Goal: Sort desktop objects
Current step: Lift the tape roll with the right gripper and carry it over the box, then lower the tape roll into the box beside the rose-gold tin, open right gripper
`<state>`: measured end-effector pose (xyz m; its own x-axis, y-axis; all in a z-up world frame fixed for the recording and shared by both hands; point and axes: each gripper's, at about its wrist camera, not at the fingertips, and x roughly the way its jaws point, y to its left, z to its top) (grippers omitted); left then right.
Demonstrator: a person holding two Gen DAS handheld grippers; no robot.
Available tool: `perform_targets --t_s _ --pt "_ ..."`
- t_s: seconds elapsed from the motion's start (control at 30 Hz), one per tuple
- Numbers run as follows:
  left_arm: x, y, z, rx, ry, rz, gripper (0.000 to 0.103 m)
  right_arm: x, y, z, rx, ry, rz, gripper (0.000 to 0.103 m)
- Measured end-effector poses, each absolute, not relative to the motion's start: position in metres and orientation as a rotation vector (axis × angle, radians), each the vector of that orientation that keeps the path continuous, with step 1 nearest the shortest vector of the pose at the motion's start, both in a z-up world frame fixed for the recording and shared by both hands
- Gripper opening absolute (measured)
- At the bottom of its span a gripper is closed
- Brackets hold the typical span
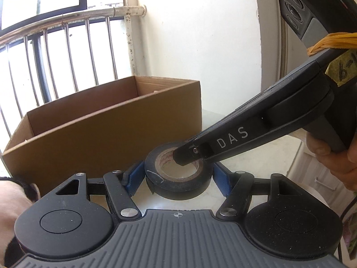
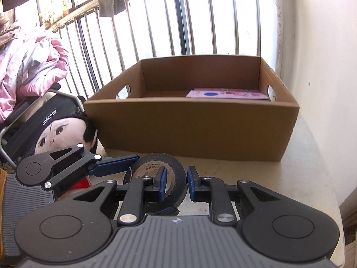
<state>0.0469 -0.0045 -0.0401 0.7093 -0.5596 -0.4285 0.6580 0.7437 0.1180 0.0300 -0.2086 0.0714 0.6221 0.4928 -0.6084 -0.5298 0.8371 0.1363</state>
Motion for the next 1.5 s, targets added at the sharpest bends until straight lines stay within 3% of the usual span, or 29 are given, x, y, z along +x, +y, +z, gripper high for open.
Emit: perform_targets --t_s 0.27,0.57,1.2,1.5 --pt "0.075 -0.001 0.008 0.337 0.254 -0.610 0.066 0.063 -0.183 0.125 -0.080 0.578 0.632 0.022" --pt "0.148 -0.008 0.058 0.406 0.255 -0.583 0.066 0.151 -0.165 0.147 0.031 0.707 0.657 0.022" --pt "0.308 -0.016 0.015 0.277 0.847 -0.769 0.066 0.266 -0.146 0.066 -0.018 1.191 0.647 0.022" --pt "0.332 -0.017 -0.006 0.185 1.044 -0.831 0.066 0.290 -0.142 0.048 -0.045 1.308 0.687 0.022"
